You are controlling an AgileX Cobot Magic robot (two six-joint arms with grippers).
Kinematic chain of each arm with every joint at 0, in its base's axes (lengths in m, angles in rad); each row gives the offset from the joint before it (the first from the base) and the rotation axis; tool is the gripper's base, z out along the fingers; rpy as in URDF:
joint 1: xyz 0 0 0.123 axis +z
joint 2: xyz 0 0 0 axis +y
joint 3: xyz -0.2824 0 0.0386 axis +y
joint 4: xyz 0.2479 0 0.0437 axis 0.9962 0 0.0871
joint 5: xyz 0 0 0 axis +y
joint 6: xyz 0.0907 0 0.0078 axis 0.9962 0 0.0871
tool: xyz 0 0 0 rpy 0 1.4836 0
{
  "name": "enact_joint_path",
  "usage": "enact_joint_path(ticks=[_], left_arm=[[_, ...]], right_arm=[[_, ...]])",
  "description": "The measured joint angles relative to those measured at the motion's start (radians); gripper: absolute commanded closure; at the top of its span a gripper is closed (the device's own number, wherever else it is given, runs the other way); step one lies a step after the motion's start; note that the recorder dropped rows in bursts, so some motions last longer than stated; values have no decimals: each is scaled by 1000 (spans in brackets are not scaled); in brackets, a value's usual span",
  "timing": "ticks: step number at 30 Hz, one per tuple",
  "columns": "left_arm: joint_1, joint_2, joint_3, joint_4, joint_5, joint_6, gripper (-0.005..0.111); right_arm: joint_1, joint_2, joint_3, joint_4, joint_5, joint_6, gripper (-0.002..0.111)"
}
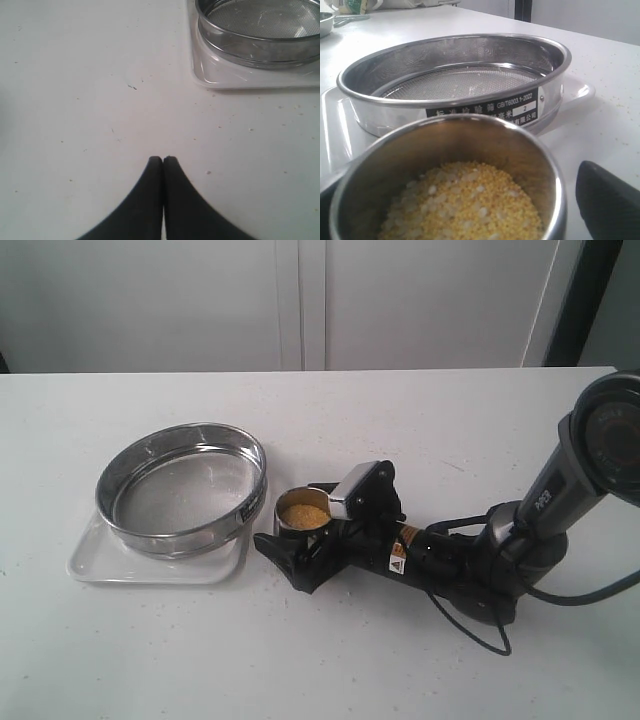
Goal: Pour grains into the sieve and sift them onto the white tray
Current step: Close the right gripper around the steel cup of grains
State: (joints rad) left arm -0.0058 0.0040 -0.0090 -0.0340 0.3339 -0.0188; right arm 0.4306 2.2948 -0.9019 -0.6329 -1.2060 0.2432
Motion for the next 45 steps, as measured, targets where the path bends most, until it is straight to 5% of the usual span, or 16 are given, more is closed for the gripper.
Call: enact_joint_path(ticks=[31, 34, 41, 45], left_arm=[[0, 0, 0, 0, 0, 0, 107], [0, 0, 0, 0, 0, 0, 107], [0, 0, 0, 0, 0, 0, 107], [0, 0, 0, 0, 0, 0, 107]], right_arm=[[0, 0, 0, 27, 45, 0, 14], [0, 0, 0, 27, 45, 0, 26], [6, 0, -1, 27, 53, 11, 87], [6, -2, -5, 27, 66, 23, 108]])
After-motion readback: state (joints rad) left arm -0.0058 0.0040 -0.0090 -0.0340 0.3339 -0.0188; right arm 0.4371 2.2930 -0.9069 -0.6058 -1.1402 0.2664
